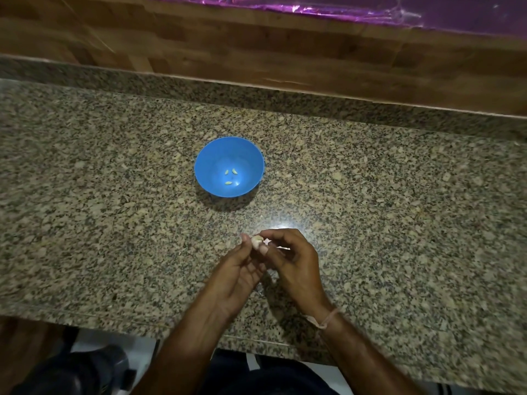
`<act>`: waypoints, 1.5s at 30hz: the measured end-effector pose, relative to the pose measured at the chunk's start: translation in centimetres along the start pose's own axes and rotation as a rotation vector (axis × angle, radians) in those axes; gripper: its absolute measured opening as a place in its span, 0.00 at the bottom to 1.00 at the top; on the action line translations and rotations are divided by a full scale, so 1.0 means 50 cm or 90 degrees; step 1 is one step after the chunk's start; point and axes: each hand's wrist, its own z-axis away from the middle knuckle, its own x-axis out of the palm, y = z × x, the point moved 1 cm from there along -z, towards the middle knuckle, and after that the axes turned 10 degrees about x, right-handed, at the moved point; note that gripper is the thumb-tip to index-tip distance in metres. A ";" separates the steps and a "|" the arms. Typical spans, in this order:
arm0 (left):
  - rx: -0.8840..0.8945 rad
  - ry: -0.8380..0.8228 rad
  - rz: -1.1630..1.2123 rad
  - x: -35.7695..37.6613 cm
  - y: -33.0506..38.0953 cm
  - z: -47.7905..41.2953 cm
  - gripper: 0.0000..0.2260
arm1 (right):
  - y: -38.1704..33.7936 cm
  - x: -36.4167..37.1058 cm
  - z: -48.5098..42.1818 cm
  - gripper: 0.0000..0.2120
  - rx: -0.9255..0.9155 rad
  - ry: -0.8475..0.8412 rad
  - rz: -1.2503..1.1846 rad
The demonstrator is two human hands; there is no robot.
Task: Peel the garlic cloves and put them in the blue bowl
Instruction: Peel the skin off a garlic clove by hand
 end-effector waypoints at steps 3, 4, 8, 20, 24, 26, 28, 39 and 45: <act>0.038 -0.027 -0.031 0.002 0.000 0.002 0.16 | -0.019 -0.001 0.005 0.08 0.004 0.003 0.006; 0.048 -0.040 -0.044 0.004 0.002 0.005 0.18 | -0.023 -0.002 0.007 0.07 0.004 0.002 0.009; 0.089 -0.075 -0.082 0.006 0.010 0.015 0.24 | -0.035 -0.001 0.013 0.09 0.004 0.007 0.030; 0.115 -0.114 -0.134 0.015 0.014 0.031 0.20 | -0.052 -0.011 0.026 0.08 -0.028 0.025 0.089; 0.131 -0.110 -0.184 0.019 0.011 0.033 0.18 | -0.047 -0.018 0.022 0.08 -0.072 0.034 0.145; 0.136 -0.106 -0.208 0.020 0.011 0.035 0.17 | -0.049 -0.022 0.021 0.09 -0.082 0.024 0.171; 0.140 -0.104 -0.228 0.022 0.013 0.040 0.15 | -0.050 -0.025 0.020 0.10 -0.089 0.010 0.201; 0.114 -0.047 -0.268 0.018 0.000 0.041 0.11 | -0.029 -0.031 0.021 0.06 -0.044 -0.001 0.188; 0.112 -0.041 -0.278 0.004 -0.012 0.036 0.15 | -0.015 -0.032 0.015 0.06 0.007 -0.026 0.178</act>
